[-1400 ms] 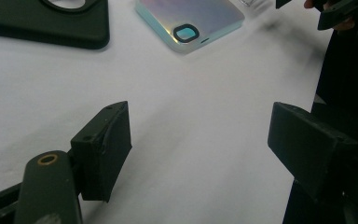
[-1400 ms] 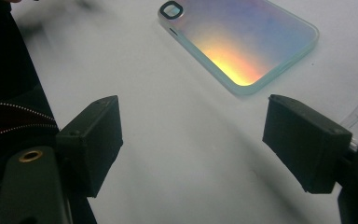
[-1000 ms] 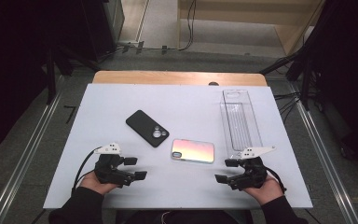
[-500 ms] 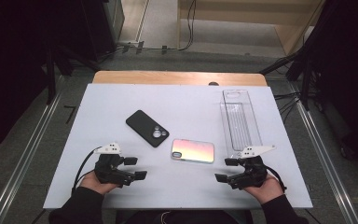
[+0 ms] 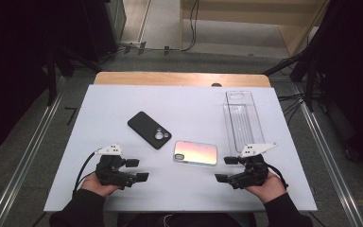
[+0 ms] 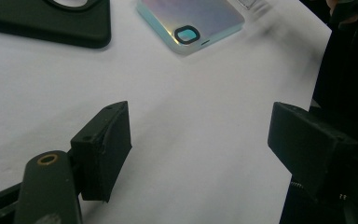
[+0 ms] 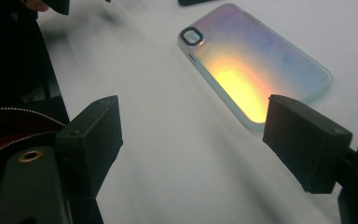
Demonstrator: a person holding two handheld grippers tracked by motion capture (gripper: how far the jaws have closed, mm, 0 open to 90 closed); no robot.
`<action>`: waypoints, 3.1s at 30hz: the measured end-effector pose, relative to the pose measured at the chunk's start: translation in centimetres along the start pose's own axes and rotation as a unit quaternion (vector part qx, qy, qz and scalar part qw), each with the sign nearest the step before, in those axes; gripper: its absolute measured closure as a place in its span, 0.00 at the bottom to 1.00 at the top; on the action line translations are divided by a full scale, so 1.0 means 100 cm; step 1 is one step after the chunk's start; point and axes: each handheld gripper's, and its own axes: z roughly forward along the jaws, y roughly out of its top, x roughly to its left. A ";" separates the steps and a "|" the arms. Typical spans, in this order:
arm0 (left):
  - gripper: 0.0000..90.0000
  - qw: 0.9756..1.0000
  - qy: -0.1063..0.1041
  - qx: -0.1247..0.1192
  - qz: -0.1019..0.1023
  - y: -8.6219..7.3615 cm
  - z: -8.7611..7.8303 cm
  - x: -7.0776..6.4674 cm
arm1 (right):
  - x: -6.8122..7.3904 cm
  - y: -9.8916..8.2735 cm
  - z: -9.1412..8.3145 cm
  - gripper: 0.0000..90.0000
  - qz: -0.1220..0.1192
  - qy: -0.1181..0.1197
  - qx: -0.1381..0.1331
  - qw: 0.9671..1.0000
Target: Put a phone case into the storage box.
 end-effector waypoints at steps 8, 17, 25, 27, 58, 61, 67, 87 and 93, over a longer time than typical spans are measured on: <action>0.24 1.000 -0.001 -0.002 -0.004 0.000 -0.001 0.001 | 0.001 0.014 0.006 0.19 -0.008 0.010 0.001 1.000; 0.24 1.000 -0.001 -0.003 -0.004 0.000 -0.001 0.001 | 0.007 0.030 0.017 0.19 -0.026 0.024 0.011 0.999; 0.24 1.000 -0.002 -0.004 -0.006 0.000 -0.002 0.002 | 0.008 0.042 0.021 0.19 -0.028 0.032 0.016 0.999; 0.24 1.000 -0.001 -0.003 -0.006 0.000 -0.002 0.002 | 0.007 0.046 0.022 0.19 -0.032 0.031 0.014 0.999; 0.25 1.000 0.000 -0.005 -0.001 0.000 -0.002 0.002 | 0.006 0.090 0.055 0.19 -0.048 0.030 0.021 0.998; 0.25 1.000 0.000 -0.005 0.000 0.000 -0.002 0.002 | 0.005 0.093 0.060 0.19 -0.049 0.029 0.023 0.998; 0.25 1.000 0.000 -0.004 -0.001 0.000 -0.002 0.002 | 0.003 0.099 0.069 0.19 -0.049 0.031 0.030 0.998; 0.24 1.000 -0.003 -0.004 0.001 0.000 -0.003 0.001 | -0.011 0.109 0.094 0.18 -0.067 0.024 0.062 0.996; 0.24 1.000 -0.003 -0.005 0.001 0.000 -0.003 0.001 | -0.014 0.105 0.101 0.10 -0.062 0.005 0.083 0.995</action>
